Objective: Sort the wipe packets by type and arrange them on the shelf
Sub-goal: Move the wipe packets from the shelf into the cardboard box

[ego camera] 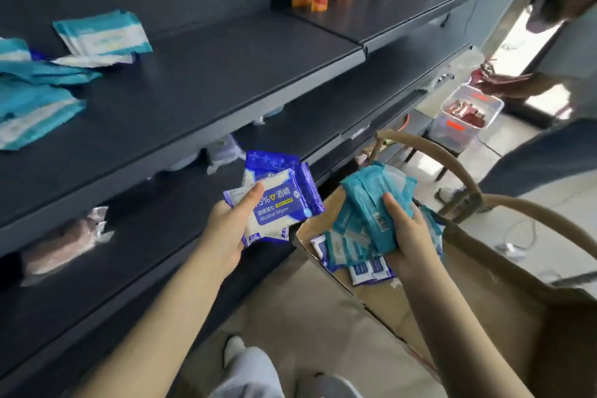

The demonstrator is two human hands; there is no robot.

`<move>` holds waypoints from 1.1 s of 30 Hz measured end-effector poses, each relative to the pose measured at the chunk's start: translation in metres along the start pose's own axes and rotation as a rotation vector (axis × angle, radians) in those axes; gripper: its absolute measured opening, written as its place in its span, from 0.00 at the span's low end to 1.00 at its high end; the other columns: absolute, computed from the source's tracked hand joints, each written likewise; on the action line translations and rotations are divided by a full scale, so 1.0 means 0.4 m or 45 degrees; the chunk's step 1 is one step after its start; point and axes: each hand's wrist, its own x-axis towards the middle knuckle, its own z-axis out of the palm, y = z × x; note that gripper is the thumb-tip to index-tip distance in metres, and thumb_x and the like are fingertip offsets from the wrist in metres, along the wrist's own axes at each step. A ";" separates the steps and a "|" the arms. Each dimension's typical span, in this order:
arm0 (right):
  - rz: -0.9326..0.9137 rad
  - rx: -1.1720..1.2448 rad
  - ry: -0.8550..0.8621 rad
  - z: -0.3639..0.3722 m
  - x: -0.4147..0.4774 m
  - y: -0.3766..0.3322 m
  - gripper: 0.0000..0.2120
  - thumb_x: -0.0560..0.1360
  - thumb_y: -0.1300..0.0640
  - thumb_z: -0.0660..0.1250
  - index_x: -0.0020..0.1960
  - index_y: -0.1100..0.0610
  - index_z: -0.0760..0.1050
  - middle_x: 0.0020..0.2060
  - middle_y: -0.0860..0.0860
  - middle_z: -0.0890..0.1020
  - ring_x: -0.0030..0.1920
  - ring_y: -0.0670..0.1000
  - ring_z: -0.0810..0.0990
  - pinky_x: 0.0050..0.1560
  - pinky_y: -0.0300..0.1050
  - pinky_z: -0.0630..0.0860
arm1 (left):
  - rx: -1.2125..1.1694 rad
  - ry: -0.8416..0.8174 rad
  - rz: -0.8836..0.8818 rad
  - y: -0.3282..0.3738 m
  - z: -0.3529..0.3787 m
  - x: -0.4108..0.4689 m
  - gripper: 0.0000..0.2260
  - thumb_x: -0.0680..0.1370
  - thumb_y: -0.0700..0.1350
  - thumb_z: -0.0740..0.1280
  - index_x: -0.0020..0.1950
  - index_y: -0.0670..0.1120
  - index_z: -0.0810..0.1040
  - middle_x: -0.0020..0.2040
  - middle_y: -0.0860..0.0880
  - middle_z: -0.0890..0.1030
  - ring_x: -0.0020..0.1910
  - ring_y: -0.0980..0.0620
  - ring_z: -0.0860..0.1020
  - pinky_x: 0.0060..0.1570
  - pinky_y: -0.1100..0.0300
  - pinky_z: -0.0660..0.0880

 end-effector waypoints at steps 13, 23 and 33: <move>0.176 0.033 0.476 -0.355 0.208 0.110 0.19 0.81 0.58 0.63 0.72 0.58 0.68 0.62 0.60 0.80 0.52 0.59 0.84 0.47 0.57 0.84 | 0.228 -0.008 -0.456 -0.322 0.197 0.263 0.06 0.79 0.48 0.69 0.50 0.47 0.81 0.42 0.49 0.87 0.35 0.54 0.84 0.32 0.62 0.79; 0.339 -0.181 0.814 -0.556 0.478 0.145 0.19 0.80 0.52 0.67 0.67 0.55 0.67 0.56 0.55 0.83 0.46 0.53 0.85 0.42 0.52 0.84 | 0.377 0.126 -0.810 -0.598 0.325 0.508 0.17 0.77 0.58 0.69 0.55 0.46 0.81 0.47 0.46 0.86 0.48 0.44 0.84 0.59 0.44 0.78; 0.306 -0.879 0.684 -0.700 0.916 0.179 0.26 0.75 0.45 0.72 0.69 0.46 0.67 0.64 0.49 0.76 0.56 0.51 0.81 0.55 0.50 0.81 | 0.078 0.312 -0.929 -0.894 0.494 0.734 0.08 0.81 0.42 0.64 0.59 0.50 0.74 0.52 0.46 0.82 0.47 0.48 0.81 0.44 0.53 0.77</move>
